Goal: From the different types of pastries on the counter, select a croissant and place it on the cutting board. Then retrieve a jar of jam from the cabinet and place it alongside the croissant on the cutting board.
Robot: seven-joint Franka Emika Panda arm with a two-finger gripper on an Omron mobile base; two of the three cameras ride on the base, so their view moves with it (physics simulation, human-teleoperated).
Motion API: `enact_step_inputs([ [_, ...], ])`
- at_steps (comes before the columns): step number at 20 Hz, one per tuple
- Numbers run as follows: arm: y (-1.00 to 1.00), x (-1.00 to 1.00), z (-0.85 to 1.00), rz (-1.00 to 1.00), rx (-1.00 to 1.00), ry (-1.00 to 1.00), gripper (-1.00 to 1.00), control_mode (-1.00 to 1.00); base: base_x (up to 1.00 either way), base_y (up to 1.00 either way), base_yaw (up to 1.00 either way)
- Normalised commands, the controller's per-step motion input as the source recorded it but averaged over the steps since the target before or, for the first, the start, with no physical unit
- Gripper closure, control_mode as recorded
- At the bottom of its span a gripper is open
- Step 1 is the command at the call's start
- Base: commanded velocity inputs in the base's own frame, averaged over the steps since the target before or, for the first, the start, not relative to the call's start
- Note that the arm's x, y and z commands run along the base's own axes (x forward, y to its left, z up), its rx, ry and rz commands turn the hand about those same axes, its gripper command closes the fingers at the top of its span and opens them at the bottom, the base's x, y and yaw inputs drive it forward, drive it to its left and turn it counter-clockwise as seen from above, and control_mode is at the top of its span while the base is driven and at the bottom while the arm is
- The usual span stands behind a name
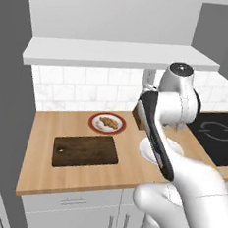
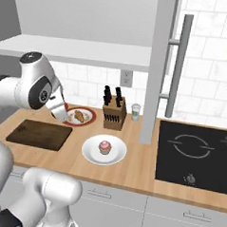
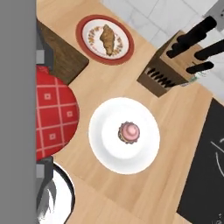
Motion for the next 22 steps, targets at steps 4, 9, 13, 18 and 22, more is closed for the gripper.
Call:
enact_step_inputs([
  [4, 0.86, -0.66, -0.56, -0.03, -0.01, 0.03, 1.00, -1.00, 0.00, 0.00, 0.00],
  [9, 1.00, -0.11, -0.64, -0.13, -0.09, 0.06, 1.00, -1.00, 0.00, 0.00, 0.00],
  [13, 0.94, -0.03, -0.27, -0.04, -0.01, 0.03, 1.00, -1.00, 0.00, 0.00, 0.00],
  [18, 0.94, 0.55, 0.38, 0.02, 0.04, 0.03, 1.00, -1.00, 0.00, 0.00, 0.00],
  [22, 0.84, 0.78, 0.46, 0.01, 0.10, 0.10, 1.00, -1.00, 0.00, 0.00, 0.00],
])
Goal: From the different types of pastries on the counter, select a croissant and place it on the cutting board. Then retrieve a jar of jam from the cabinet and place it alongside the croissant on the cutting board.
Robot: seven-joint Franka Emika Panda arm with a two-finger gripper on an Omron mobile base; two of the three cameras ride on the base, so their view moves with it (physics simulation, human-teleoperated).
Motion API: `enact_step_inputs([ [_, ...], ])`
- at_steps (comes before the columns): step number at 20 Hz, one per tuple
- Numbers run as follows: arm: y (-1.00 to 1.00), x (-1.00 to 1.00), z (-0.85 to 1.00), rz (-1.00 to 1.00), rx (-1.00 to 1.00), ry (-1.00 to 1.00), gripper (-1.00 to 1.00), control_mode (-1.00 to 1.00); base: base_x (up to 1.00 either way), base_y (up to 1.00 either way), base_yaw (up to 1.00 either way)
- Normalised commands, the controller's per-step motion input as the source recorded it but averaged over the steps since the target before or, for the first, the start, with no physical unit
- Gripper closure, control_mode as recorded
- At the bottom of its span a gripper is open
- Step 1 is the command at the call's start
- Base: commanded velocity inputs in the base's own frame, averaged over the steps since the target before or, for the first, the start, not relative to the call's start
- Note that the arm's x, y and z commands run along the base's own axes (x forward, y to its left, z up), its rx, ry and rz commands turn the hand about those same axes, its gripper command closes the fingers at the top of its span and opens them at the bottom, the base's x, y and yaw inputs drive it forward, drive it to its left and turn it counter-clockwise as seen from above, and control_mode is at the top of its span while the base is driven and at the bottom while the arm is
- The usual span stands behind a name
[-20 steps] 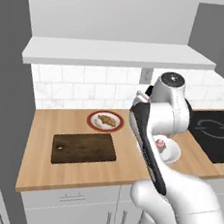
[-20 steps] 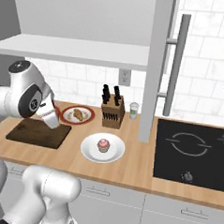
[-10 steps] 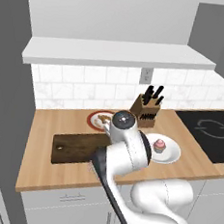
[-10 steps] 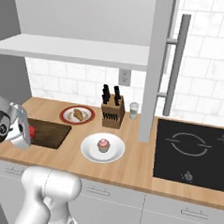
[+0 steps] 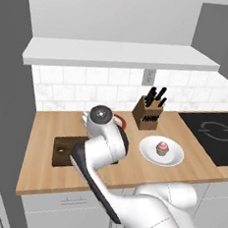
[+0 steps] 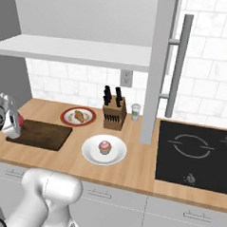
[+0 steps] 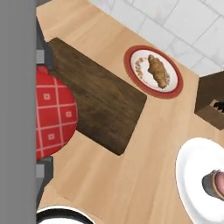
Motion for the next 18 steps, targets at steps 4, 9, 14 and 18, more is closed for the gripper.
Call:
enact_step_inputs([
  [4, 0.76, 0.00, -0.29, 0.05, 0.00, 0.08, 1.00, -1.00, 0.00, 0.00, 0.00],
  [9, 0.17, 0.92, -0.16, 0.08, 0.01, 0.21, 1.00, -1.00, 0.00, 0.00, 0.00],
  [14, 0.16, 0.11, -0.20, 0.03, 0.01, 0.02, 1.00, -1.00, 0.00, 0.00, 0.00],
  [18, -0.62, 0.08, -0.70, 0.15, -0.05, 0.00, 1.00, -1.00, 0.00, 0.00, 0.00],
])
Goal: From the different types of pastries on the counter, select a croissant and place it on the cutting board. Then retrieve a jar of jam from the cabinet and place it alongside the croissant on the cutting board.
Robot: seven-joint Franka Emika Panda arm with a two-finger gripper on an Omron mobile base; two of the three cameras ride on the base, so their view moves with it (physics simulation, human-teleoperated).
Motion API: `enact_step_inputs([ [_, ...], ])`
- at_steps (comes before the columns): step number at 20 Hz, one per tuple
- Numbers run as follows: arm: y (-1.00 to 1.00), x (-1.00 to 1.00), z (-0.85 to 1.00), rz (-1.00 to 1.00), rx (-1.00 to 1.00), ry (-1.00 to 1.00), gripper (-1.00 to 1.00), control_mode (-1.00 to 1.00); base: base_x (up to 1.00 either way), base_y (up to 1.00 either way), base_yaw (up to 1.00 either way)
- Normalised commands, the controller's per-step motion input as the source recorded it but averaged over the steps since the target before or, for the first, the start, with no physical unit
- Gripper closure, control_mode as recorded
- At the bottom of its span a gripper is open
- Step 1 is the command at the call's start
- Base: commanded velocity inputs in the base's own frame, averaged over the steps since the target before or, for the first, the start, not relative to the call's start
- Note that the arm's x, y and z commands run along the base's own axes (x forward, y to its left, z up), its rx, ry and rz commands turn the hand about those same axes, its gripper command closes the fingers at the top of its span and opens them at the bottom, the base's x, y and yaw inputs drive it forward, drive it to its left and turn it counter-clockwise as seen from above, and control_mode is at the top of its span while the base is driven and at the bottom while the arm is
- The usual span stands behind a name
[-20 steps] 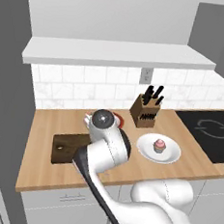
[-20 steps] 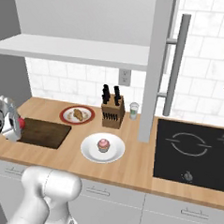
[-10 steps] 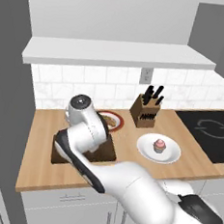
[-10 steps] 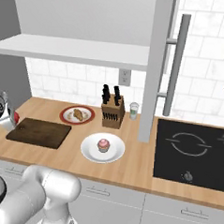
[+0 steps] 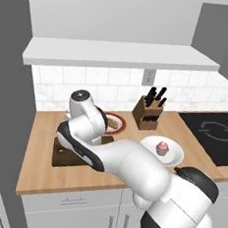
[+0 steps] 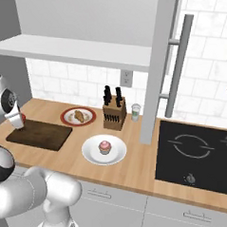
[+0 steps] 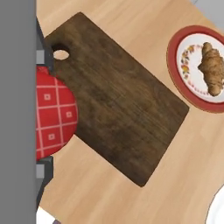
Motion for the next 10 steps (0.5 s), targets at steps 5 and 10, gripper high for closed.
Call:
enact_step_inputs([
  [5, -0.17, 0.02, -0.44, 0.08, 0.00, 0.00, 1.00, -1.00, 0.00, 0.00, 0.00],
  [10, 0.56, 0.08, -0.56, 0.02, -0.15, 0.02, 1.00, -1.00, 0.00, 0.00, 0.00],
])
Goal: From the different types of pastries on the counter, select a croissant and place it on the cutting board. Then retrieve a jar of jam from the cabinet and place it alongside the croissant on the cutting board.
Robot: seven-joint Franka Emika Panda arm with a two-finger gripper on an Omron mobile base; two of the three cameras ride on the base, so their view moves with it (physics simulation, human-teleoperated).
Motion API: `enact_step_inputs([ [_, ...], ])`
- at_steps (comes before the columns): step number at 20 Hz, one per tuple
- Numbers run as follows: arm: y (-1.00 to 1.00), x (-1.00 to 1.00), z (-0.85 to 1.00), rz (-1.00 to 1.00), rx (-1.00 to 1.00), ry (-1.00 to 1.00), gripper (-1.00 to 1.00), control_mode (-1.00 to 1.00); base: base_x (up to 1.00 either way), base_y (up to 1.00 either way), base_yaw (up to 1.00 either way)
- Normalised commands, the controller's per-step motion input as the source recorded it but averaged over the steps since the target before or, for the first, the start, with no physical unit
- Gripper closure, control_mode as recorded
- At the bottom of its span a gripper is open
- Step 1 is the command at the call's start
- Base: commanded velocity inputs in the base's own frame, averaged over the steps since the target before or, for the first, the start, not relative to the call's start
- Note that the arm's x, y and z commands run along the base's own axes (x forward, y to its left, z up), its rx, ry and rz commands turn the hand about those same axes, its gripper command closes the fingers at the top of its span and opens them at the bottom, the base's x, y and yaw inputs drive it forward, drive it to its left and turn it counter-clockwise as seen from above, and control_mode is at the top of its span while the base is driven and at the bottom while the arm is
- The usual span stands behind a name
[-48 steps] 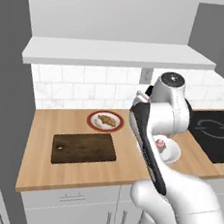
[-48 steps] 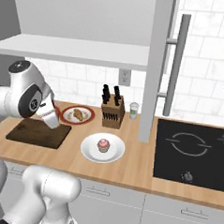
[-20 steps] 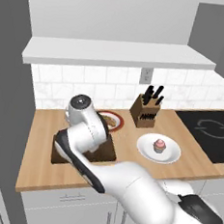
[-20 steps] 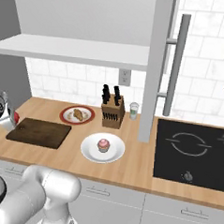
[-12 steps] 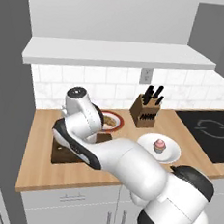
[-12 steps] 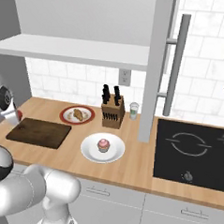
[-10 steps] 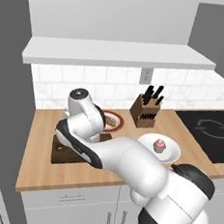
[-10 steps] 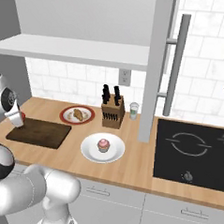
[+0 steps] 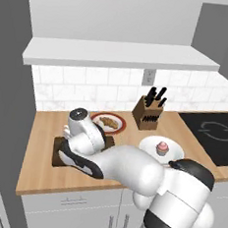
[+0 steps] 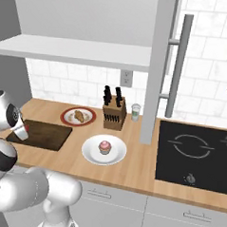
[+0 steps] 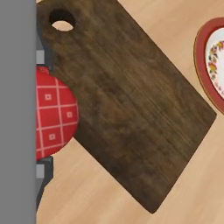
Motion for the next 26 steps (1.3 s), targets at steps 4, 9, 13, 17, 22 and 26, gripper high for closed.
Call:
enact_step_inputs([
  [4, 0.11, 0.19, -0.09, 0.01, 0.01, 0.06, 1.00, -1.00, 0.00, 0.00, 0.00],
  [9, 0.00, 0.41, 0.74, 0.00, 0.09, 0.00, 1.00, -1.00, 0.00, 0.00, 0.00],
  [13, 0.06, 0.21, -0.23, 0.01, -0.05, 0.02, 1.00, -1.00, 0.00, 0.00, 0.00],
  [17, -0.55, 0.88, -0.27, 0.05, -0.08, -0.01, 1.00, -1.00, 0.00, 0.00, 0.00],
  [22, 0.18, 0.05, -0.14, 0.03, 0.00, 0.00, 1.00, -1.00, 0.00, 0.00, 0.00],
  [26, 0.39, 0.00, -0.37, 0.00, -0.10, 0.00, 1.00, -1.00, 0.00, 0.00, 0.00],
])
